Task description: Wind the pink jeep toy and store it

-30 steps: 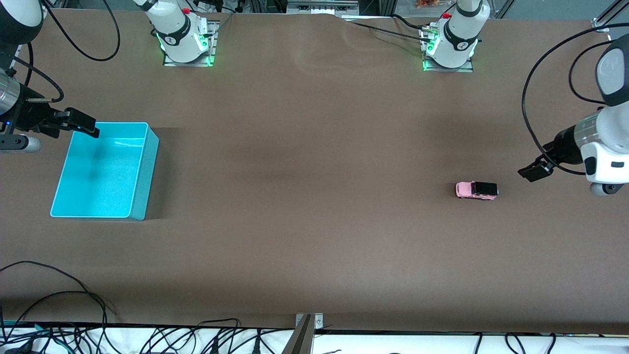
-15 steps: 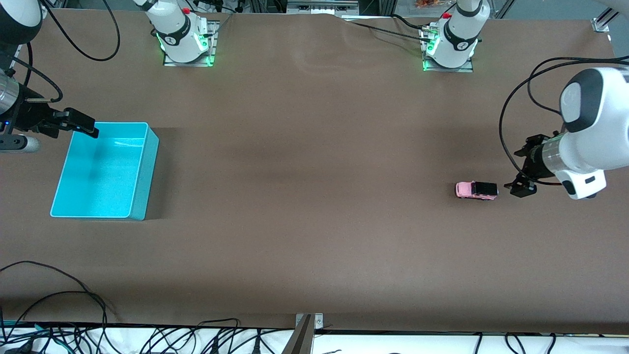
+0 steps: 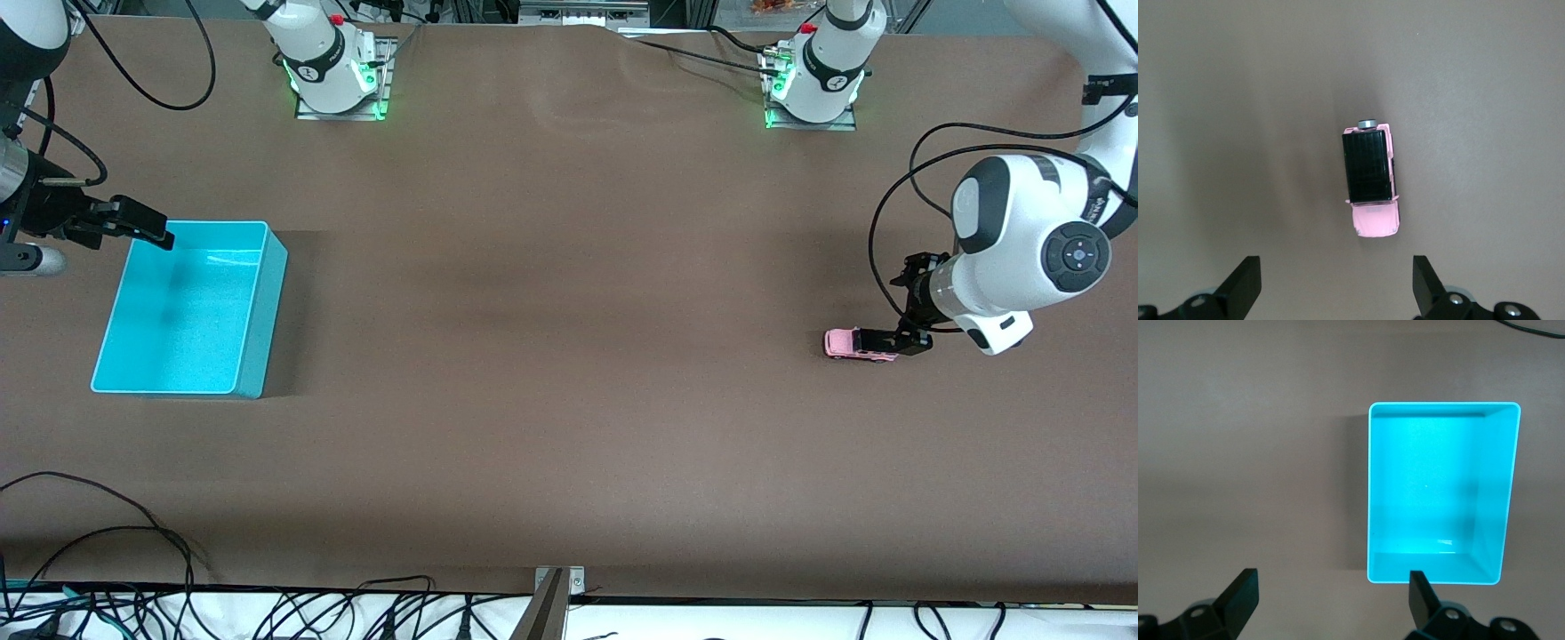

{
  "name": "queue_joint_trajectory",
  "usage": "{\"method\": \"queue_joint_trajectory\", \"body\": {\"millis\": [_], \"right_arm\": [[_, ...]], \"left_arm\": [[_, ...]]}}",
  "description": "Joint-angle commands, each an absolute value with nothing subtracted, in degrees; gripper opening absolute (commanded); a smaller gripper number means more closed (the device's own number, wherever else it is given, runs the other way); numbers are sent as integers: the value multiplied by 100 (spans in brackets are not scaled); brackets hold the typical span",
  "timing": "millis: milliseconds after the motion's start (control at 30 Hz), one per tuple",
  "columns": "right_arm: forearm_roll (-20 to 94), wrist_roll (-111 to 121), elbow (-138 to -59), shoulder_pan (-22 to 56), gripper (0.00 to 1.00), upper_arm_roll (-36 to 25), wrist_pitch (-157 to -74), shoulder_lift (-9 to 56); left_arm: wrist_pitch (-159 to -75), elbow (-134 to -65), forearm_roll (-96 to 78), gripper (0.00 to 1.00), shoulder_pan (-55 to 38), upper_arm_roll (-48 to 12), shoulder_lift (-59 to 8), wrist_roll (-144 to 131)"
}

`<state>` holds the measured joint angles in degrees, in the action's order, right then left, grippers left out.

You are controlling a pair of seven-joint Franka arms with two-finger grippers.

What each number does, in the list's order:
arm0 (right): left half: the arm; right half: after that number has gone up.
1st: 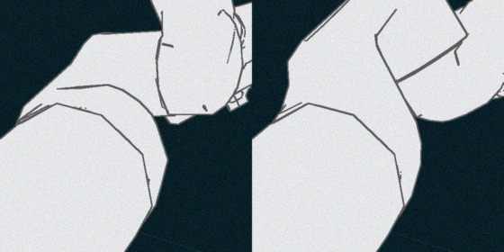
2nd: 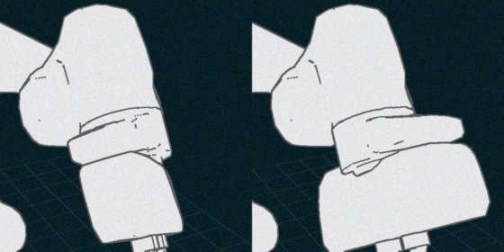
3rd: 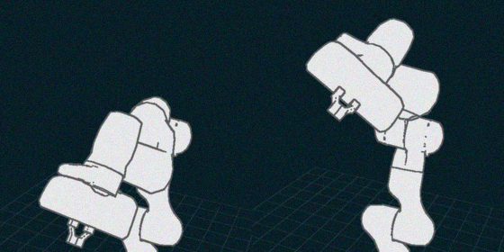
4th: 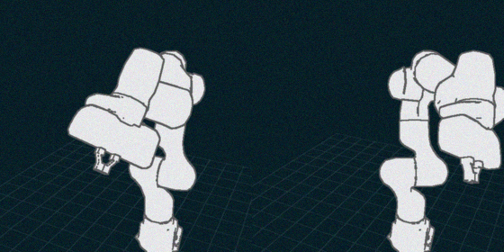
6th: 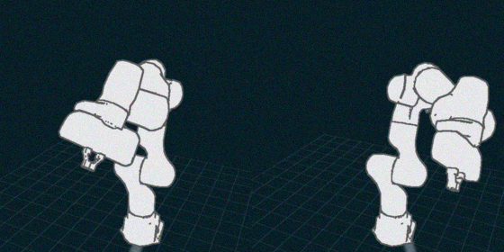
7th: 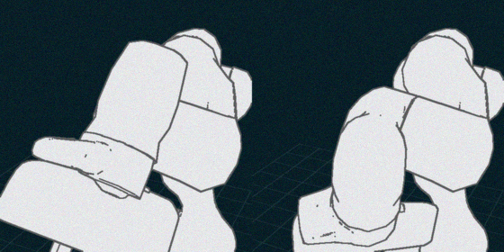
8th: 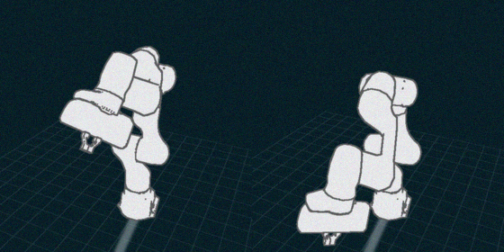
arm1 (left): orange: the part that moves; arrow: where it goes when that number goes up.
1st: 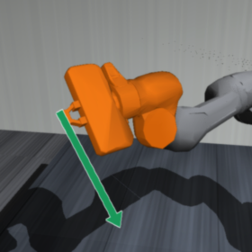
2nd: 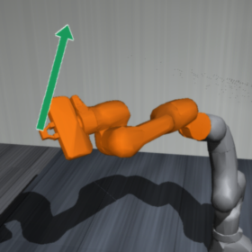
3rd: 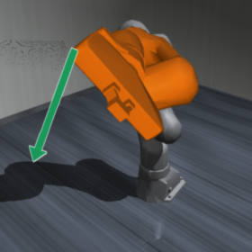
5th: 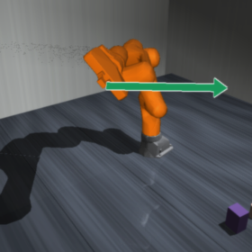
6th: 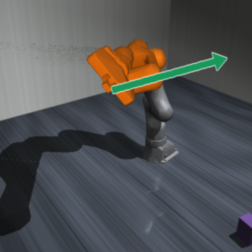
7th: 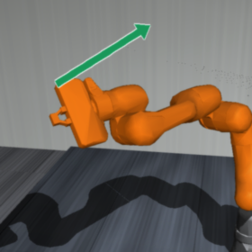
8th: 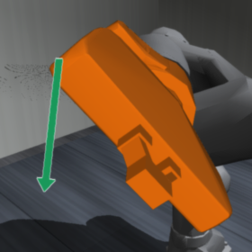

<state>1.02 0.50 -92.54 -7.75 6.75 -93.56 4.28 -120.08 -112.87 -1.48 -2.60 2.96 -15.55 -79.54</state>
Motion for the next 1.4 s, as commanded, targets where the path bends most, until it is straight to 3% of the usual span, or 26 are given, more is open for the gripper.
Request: {"method": "queue_joint_trajectory", "body": {"millis": [0, 767, 1100, 1300, 1367], "right_arm": [[9, 114, -9123, -791, 100, 703, -9325, 475], [26, 114, -9123, -791, 100, 703, -9325, 475], [26, 114, -9123, -791, 100, 712, -9325, 475], [26, 114, -9123, -782, 100, 703, -9325, 475], [35, 114, -9123, -782, 100, 712, -9325, 475]], "left_arm": [[-12638, -11715, -44, 100, -202, 299, -1450, -8112], [-14835, -12155, -62, 100, 105, 290, -2452, -9053], [-14941, -12094, 0, 99, 79, 290, -2610, -8965], [-14897, -12120, 0, 92, 26, 290, -2602, -8807], [-14889, -12138, 0, 86, 9, 290, -2602, -8754]]}}
